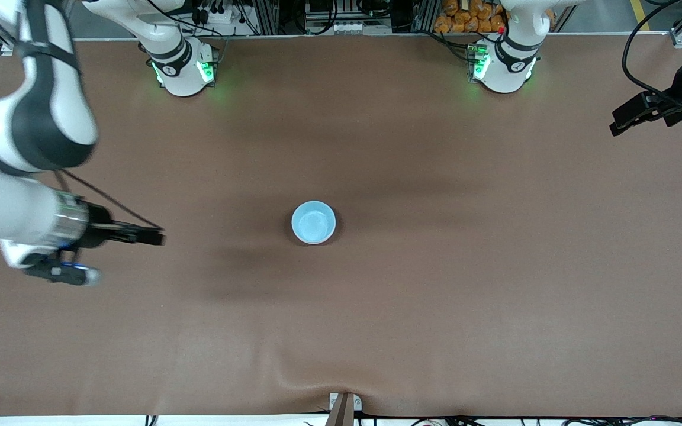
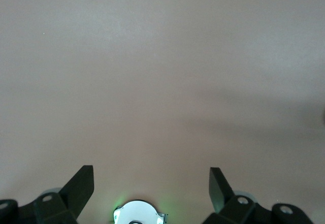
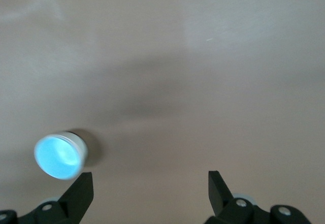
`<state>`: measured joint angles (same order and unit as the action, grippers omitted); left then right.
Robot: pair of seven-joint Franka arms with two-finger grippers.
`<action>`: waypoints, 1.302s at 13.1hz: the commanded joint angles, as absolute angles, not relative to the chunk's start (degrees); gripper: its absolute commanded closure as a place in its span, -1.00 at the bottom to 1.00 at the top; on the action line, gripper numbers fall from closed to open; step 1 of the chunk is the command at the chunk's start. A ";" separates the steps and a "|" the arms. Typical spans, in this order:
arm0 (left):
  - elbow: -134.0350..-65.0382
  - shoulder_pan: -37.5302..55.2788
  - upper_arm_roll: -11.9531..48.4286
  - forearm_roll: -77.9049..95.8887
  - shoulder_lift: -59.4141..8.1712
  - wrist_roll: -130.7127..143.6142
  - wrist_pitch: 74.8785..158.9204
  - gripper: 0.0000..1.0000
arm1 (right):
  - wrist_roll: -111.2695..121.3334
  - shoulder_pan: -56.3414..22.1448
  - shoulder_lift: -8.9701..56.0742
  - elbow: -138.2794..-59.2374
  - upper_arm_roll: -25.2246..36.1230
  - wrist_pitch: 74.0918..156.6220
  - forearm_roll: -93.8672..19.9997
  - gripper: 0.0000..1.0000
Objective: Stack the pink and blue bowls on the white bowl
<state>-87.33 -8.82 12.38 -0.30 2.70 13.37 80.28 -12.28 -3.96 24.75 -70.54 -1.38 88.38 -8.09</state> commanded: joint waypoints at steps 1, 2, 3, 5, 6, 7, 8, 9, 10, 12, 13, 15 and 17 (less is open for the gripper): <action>-88.24 -9.40 12.66 0.26 4.22 12.22 79.72 -1.00 | -9.32 -2.39 21.73 -66.80 -2.20 82.02 -5.09 -1.00; -88.24 -9.40 12.66 0.26 4.22 12.22 79.72 -1.00 | -9.14 -1.24 19.45 -66.97 -2.28 80.26 -5.36 -1.00; -88.24 -9.49 12.66 0.26 4.22 12.22 79.72 -1.00 | -9.14 -1.40 16.38 -68.10 -2.11 79.29 -5.10 -1.00; -88.24 -9.49 12.57 0.26 4.22 12.22 79.72 -1.00 | -9.31 -2.37 9.53 -76.24 -1.67 81.81 -1.43 -1.00; -88.24 -9.49 12.57 0.26 4.31 12.22 79.63 -1.00 | -9.23 -2.02 4.79 -82.90 -1.58 84.35 -0.88 -1.00; -88.24 -9.49 12.57 0.26 4.31 12.22 79.63 -1.00 | -8.45 -1.59 -0.30 -90.63 -1.58 88.20 -0.53 -1.00; -88.24 -9.49 12.57 0.26 4.31 12.22 79.54 -1.00 | -8.00 -1.67 -4.96 -97.75 -1.76 92.16 -0.35 -1.00; -88.24 -9.49 12.57 0.18 4.31 12.22 79.19 -1.00 | -7.82 -1.67 -8.23 -103.04 -1.76 95.16 -0.18 -1.00; -88.24 -9.49 12.57 0.26 4.39 12.22 79.02 -1.00 | -7.65 -1.67 -9.74 -105.97 -1.76 97.10 -0.18 -1.00; -88.24 -9.49 12.57 0.26 4.83 12.22 78.93 -1.00 | -5.12 -1.76 -9.58 -104.95 -1.85 97.12 1.57 -1.00; -88.24 -9.49 12.66 0.26 4.83 12.22 78.93 -1.00 | -2.92 -1.84 -9.32 -103.64 -1.93 96.68 2.89 -1.00; -88.24 -9.49 12.57 0.26 4.83 12.22 78.93 -1.00 | -2.90 -1.85 -8.62 -102.66 -1.93 96.42 2.90 -1.00; -88.24 -9.49 12.66 0.26 4.83 12.22 78.93 -1.00 | -2.46 -1.41 -7.83 -101.61 -1.76 96.42 2.90 -1.00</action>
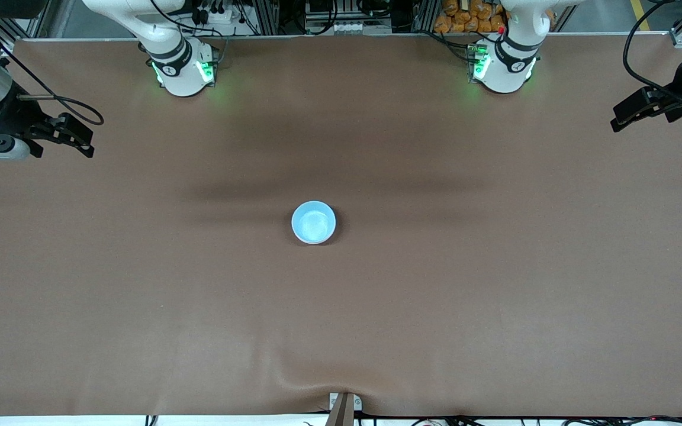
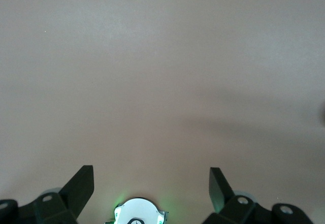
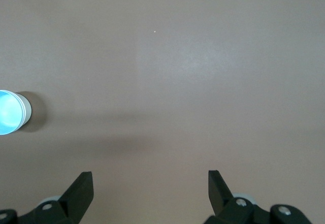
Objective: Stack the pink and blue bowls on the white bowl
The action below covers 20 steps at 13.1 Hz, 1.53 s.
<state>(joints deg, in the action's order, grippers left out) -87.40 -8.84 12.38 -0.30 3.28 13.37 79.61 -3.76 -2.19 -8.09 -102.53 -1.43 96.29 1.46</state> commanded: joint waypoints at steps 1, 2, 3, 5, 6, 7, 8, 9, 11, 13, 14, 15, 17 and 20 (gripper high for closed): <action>-88.24 -9.49 12.66 0.26 4.83 12.22 78.93 -1.00 | -2.72 -1.67 -7.47 -100.91 -1.76 96.50 2.90 -1.00; -88.33 -9.49 12.57 0.26 4.83 12.22 78.93 -1.00 | -2.90 -2.10 -6.60 -99.51 -1.84 96.42 2.81 -1.00; -88.33 -9.49 12.57 0.26 4.92 12.13 78.93 -1.00 | -2.99 -2.46 -6.24 -98.54 -2.11 95.89 2.90 -1.00; -88.24 -9.49 12.57 0.26 4.83 12.13 78.93 -1.00 | -3.08 -2.81 -6.24 -98.70 -2.29 93.70 2.99 -1.00; -88.24 -9.49 12.57 0.26 4.66 12.13 78.93 -1.00 | -3.08 -2.99 -6.24 -98.79 -2.37 93.87 2.99 -1.00; -88.07 -9.49 12.57 0.18 4.48 12.13 78.93 -1.00 | -3.16 -3.51 -6.24 -98.53 -2.37 94.04 2.99 -1.00; -87.98 -9.32 12.66 0.18 4.22 12.13 78.93 -1.00 | -3.25 -3.34 -5.63 -98.53 -2.29 94.30 2.81 -1.00; -87.89 -9.23 12.66 0.18 4.13 12.22 79.01 -1.00 | -2.56 -2.82 -5.19 -97.92 -2.11 94.31 2.29 -1.00; -87.72 -9.23 12.66 0.18 4.04 12.22 79.10 -1.00 | -2.98 -3.25 -4.75 -97.56 -2.11 94.31 2.29 -1.00; -87.63 -9.23 12.66 0.52 3.43 12.30 79.19 -1.00 | -3.16 -3.43 -4.83 -97.56 -2.20 93.78 2.37 -1.00; -87.37 -9.32 12.57 1.22 3.25 12.30 79.45 -1.00 | -3.16 -3.43 -4.83 -97.47 -2.20 93.78 2.37 -1.00; -87.36 -9.40 12.57 1.75 3.25 12.30 79.63 -1.00 | -3.16 -3.51 -4.83 -97.47 -2.20 93.78 2.37 -1.00; -87.36 -9.23 12.57 1.76 3.16 13.10 79.72 -1.00 | -3.16 -2.99 -4.75 -97.56 -2.20 93.78 2.37 -1.00; -87.36 -9.05 12.57 1.14 3.16 13.01 79.72 -1.00 | -3.08 -2.90 -4.75 -97.56 -2.02 93.69 2.37 -1.00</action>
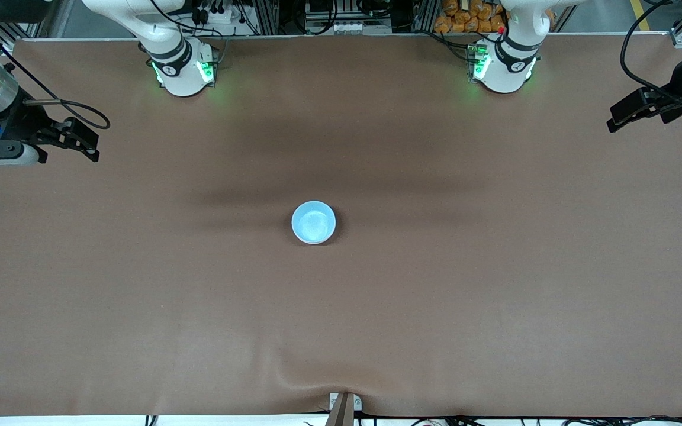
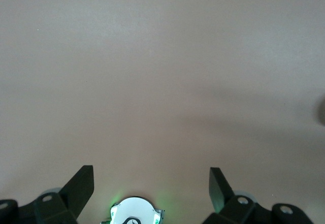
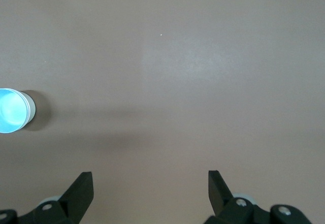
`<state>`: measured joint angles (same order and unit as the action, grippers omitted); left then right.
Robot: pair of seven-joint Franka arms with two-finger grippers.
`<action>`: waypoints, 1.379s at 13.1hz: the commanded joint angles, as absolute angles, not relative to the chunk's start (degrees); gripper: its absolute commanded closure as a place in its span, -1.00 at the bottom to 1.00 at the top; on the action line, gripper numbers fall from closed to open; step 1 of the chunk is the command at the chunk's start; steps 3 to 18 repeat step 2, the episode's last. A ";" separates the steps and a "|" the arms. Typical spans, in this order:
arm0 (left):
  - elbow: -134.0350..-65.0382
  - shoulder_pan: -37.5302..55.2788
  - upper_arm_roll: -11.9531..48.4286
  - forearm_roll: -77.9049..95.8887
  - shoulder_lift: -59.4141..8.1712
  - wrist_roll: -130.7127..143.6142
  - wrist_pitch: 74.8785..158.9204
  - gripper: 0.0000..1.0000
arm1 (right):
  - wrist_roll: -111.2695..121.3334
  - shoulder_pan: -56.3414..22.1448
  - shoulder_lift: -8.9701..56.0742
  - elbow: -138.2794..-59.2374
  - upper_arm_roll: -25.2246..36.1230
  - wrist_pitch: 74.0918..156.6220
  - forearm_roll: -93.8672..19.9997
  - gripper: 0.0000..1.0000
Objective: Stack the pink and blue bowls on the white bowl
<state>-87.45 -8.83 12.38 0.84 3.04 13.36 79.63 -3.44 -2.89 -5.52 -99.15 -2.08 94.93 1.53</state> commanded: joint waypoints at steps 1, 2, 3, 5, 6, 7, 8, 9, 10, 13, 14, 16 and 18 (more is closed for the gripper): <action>-87.36 -8.97 12.57 1.14 2.99 13.09 79.72 -1.00 | -3.16 -2.90 -4.75 -97.56 -2.02 93.69 2.37 -1.00; -87.36 -9.05 12.57 1.06 2.64 13.01 79.72 -1.00 | -3.16 -2.81 -4.75 -97.56 -2.02 93.69 2.29 -1.00; -87.36 -9.05 12.57 1.06 2.64 13.01 79.72 -1.00 | -3.16 -2.81 -4.75 -97.56 -2.02 93.69 2.29 -1.00; -87.36 -9.05 12.57 1.06 2.64 13.01 79.72 -1.00 | -3.16 -2.81 -4.75 -97.56 -2.02 93.69 2.29 -1.00; -87.36 -9.05 12.57 1.06 2.64 13.01 79.72 -1.00 | -3.16 -2.81 -4.75 -97.56 -2.02 93.69 2.29 -1.00; -87.36 -9.05 12.57 1.06 2.64 13.01 79.72 -1.00 | -3.16 -2.81 -4.75 -97.56 -2.02 93.69 2.29 -1.00; -87.36 -9.05 12.57 1.06 2.64 13.01 79.72 -1.00 | -3.16 -2.81 -4.75 -97.56 -2.02 93.69 2.29 -1.00; -87.36 -9.05 12.57 1.06 2.64 13.01 79.72 -1.00 | -3.16 -2.81 -4.75 -97.56 -2.02 93.69 2.29 -1.00; -87.36 -9.05 12.57 1.06 2.64 13.01 79.72 -1.00 | -3.16 -2.81 -4.75 -97.56 -2.02 93.69 2.29 -1.00; -87.36 -9.05 12.57 1.06 2.64 13.01 79.72 -1.00 | -3.16 -2.81 -4.75 -97.56 -2.02 93.69 2.29 -1.00; -87.36 -9.05 12.57 1.06 2.64 13.01 79.72 -1.00 | -3.16 -2.81 -4.75 -97.56 -2.02 93.69 2.29 -1.00; -87.36 -9.05 12.57 1.06 2.64 13.01 79.72 -1.00 | -3.16 -2.81 -4.75 -97.56 -2.02 93.69 2.29 -1.00; -87.36 -9.05 12.57 1.06 2.64 13.01 79.72 -1.00 | -3.16 -2.81 -4.75 -97.56 -2.02 93.69 2.29 -1.00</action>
